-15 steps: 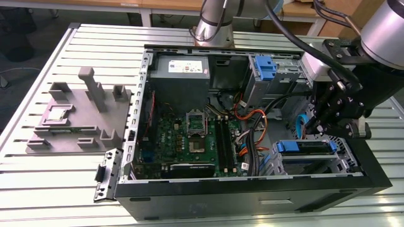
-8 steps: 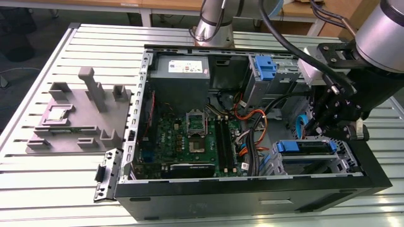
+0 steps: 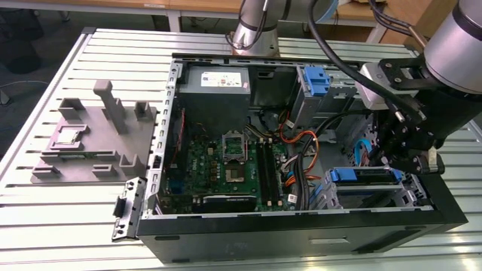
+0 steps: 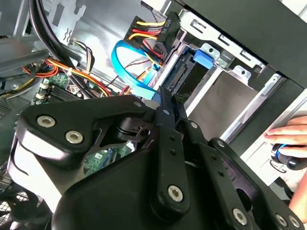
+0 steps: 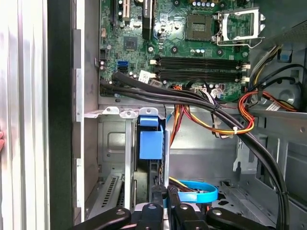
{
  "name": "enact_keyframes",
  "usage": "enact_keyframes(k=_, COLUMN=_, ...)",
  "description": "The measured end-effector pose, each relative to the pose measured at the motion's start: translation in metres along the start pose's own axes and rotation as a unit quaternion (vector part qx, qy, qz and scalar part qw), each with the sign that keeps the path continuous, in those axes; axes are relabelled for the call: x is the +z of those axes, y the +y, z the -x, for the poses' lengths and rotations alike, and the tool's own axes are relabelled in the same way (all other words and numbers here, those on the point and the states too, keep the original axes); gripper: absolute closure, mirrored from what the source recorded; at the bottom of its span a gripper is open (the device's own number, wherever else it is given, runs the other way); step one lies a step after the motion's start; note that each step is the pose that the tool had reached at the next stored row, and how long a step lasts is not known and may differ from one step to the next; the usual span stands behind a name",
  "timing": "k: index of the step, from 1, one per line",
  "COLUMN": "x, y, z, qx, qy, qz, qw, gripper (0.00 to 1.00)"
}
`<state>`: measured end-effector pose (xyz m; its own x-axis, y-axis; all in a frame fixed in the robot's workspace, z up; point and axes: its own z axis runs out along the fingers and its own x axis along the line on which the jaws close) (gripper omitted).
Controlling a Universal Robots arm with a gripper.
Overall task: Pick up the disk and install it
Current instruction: 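Insert the first disk wire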
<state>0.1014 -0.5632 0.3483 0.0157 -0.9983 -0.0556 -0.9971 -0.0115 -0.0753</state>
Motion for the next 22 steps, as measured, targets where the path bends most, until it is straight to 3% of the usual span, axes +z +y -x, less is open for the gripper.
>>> enact_keyframes(k=5, x=0.0, y=0.0004, z=-0.0021, qx=0.0, qy=-0.0001, qz=-0.0014, qw=1.0, gripper=0.84)
enact_keyframes(k=10, x=0.0014, y=0.001, z=-0.0022, qx=0.0, qy=-0.0001, qz=-0.0065, qw=1.0, gripper=0.84)
enact_keyframes(k=22, x=0.0037, y=0.003, z=-0.0023, qx=0.0, qy=-0.0005, qz=-0.0085, qw=1.0, gripper=0.84)
